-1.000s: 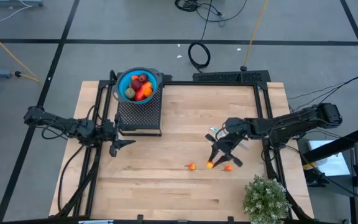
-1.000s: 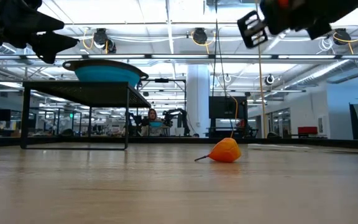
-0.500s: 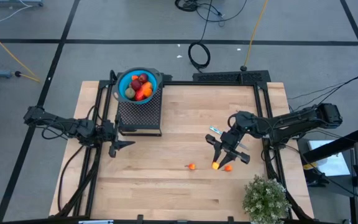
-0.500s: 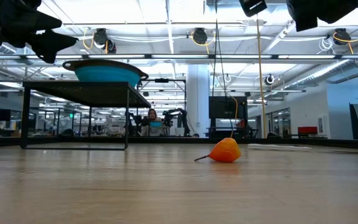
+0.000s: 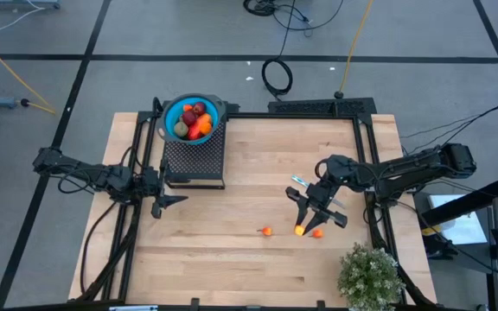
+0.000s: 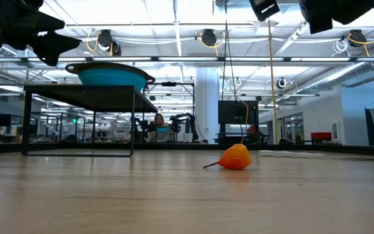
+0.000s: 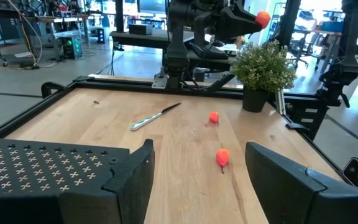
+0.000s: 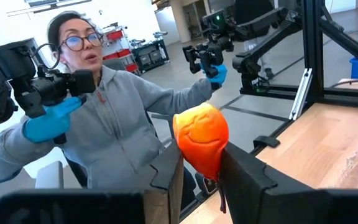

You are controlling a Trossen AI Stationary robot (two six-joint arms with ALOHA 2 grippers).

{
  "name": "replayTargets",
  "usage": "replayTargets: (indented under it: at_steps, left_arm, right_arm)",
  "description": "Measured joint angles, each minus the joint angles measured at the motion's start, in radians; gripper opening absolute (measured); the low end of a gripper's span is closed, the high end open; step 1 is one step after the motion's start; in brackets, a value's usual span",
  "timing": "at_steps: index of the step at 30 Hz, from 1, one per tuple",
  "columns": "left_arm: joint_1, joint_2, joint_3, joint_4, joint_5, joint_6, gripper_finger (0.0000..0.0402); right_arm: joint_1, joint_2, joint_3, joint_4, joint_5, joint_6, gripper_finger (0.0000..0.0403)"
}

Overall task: Pick & Place Fruit
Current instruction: Put the yellow pear into the blue strainer bowl on the shelf

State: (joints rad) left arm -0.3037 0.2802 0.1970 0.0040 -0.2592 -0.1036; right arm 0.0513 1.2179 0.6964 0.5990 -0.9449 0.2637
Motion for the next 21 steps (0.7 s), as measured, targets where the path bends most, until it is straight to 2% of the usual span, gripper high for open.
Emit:
replayTargets:
  at_steps: [11,21]
  left_arm:
    - [0.000,0.000,0.000,0.000,0.000,0.000,0.0251]
    - [0.000,0.000,0.000,0.000,-0.001,0.000,0.0251]
  right_arm:
    - [0.000,0.000,0.000,-0.121,0.063,-0.105,0.0084]
    - [0.001,0.000,0.000,-0.245,0.188,-0.205,0.0084]
